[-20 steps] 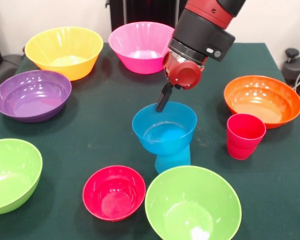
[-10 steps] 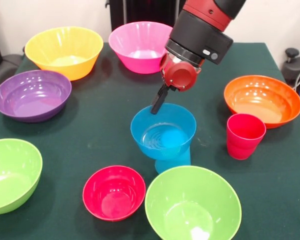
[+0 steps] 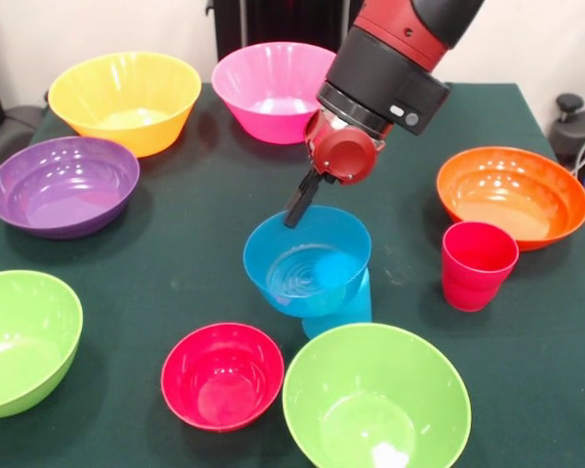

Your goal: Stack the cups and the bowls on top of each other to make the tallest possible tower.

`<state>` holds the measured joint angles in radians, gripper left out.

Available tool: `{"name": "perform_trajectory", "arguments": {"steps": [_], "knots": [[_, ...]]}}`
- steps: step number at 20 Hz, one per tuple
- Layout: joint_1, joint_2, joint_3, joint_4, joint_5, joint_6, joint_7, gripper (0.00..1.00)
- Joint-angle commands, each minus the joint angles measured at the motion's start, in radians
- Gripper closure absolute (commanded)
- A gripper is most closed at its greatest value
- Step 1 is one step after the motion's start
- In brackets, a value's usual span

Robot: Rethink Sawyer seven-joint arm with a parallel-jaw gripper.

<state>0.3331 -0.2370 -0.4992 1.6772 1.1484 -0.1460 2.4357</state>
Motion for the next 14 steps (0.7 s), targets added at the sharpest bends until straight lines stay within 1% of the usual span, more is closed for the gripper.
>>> {"name": "perform_trajectory", "arguments": {"steps": [1,6,8,9,11,14], "knots": [[0.022,0.048,0.054,-0.064,0.041,0.136,0.158,1.0],[0.036,0.051,0.027,-0.06,0.033,0.178,0.165,1.0],[0.023,0.029,0.047,-0.043,0.012,0.165,0.16,1.0],[0.007,0.009,0.072,-0.03,-0.008,0.146,0.155,1.0],[-0.003,-0.004,0.088,-0.022,-0.023,0.133,0.152,1.0],[0.0,-0.001,0.085,-0.024,-0.022,0.134,0.151,1.0]]}}
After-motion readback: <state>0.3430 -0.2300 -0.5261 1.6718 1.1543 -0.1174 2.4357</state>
